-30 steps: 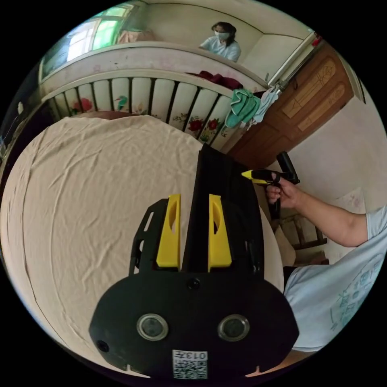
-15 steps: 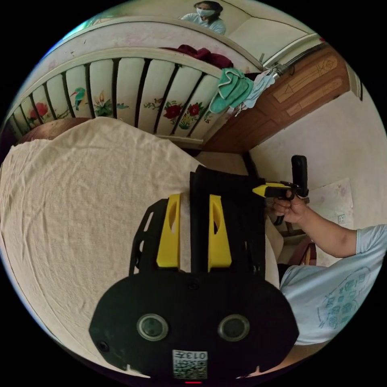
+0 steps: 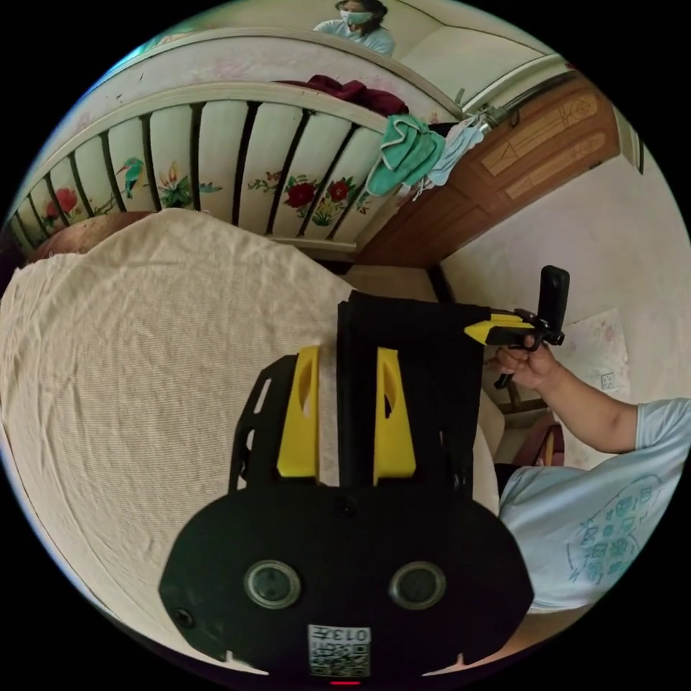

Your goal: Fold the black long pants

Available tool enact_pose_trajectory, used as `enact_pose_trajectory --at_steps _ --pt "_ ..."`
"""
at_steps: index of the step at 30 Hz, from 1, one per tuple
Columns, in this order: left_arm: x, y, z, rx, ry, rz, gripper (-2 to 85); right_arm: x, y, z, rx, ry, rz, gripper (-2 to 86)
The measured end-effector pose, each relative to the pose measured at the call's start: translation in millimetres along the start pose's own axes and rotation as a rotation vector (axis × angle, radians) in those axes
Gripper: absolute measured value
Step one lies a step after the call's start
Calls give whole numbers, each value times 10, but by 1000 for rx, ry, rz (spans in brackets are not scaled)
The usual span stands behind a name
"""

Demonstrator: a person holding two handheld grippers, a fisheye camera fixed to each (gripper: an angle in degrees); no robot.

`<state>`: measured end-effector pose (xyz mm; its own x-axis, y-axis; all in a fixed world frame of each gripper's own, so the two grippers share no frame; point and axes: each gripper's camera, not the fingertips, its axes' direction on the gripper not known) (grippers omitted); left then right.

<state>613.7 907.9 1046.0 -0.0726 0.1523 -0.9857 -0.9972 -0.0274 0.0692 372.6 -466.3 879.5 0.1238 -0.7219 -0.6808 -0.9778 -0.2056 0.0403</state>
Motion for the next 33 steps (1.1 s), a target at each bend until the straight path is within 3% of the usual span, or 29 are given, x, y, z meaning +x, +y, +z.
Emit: enact_pose_trajectory --at_steps 12,18,25,33 --pt "463 151 -105 -83 -167 156 6 -106 410 345 22 3 4 28" --pt "605 719 -955 204 -76 197 0 -632 615 271 79 -58 -124 28" --pt "1147 2275 -2196 519 -110 250 0 -1916 1029 353 17 -219 -433 31" --pt "1617 4363 -2570 603 -223 -68 3 -3566 2531 1572 -305 -303 -909 35"
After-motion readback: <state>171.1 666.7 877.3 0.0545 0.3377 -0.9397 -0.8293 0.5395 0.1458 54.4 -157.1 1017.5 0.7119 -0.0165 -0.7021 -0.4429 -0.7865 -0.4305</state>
